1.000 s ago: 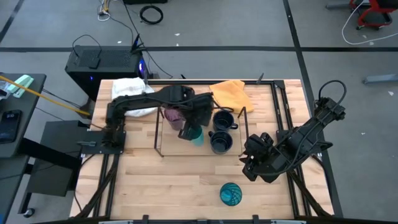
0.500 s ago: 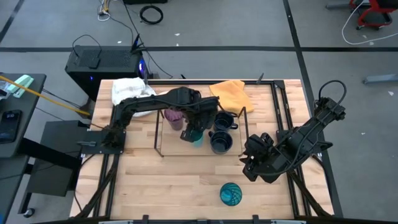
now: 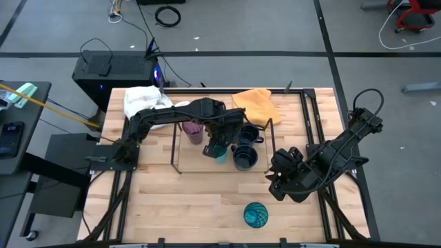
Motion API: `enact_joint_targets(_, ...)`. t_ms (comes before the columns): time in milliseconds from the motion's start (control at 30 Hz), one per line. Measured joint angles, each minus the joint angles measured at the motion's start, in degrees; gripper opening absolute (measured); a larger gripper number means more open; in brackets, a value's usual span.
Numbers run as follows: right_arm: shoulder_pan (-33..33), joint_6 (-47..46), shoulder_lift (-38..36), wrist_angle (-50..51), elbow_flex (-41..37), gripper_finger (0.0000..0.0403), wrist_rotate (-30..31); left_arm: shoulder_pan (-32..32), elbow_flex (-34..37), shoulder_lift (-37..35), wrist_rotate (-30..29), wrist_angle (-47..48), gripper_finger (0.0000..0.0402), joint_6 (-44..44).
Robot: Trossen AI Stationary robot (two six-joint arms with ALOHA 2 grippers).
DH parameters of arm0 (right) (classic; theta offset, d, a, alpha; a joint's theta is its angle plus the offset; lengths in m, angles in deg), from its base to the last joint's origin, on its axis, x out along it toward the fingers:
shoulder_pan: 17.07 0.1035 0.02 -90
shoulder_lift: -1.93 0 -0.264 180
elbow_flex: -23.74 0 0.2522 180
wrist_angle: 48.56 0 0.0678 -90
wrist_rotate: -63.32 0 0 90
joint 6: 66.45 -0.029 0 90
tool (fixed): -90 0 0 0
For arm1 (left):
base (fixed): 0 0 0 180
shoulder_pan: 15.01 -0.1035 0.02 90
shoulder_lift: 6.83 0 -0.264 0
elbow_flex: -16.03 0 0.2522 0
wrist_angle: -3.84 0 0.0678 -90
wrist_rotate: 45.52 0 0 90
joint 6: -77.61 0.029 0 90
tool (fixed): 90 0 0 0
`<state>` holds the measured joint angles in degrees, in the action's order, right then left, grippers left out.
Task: Stack small to large cups/mugs on shelf
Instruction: Put the blue cup on the shelf
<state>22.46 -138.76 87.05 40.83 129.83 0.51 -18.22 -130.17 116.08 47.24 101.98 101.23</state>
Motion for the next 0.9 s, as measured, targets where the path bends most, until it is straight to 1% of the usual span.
enact_joint_targets(433,0.0,0.26,0.0,0.01,0.0,0.0155,0.01,-0.07,0.0,0.14,0.05,-0.59,0.0009,-0.01)
enact_joint_targets(667,0.0,0.08,0.0,-0.03,0.0,0.0155,0.01,-0.11,-0.02,2.16,0.13,-0.93,0.0009,-0.01)
enact_joint_targets(733,0.0,-0.09,0.0,0.05,0.0,0.0155,0.01,-0.06,0.02,2.66,0.12,0.54,0.0009,0.09)
enact_joint_targets(900,0.0,-0.06,0.0,0.22,0.02,0.0155,0.01,-0.02,0.02,2.81,0.4,-0.12,0.0009,-0.16)
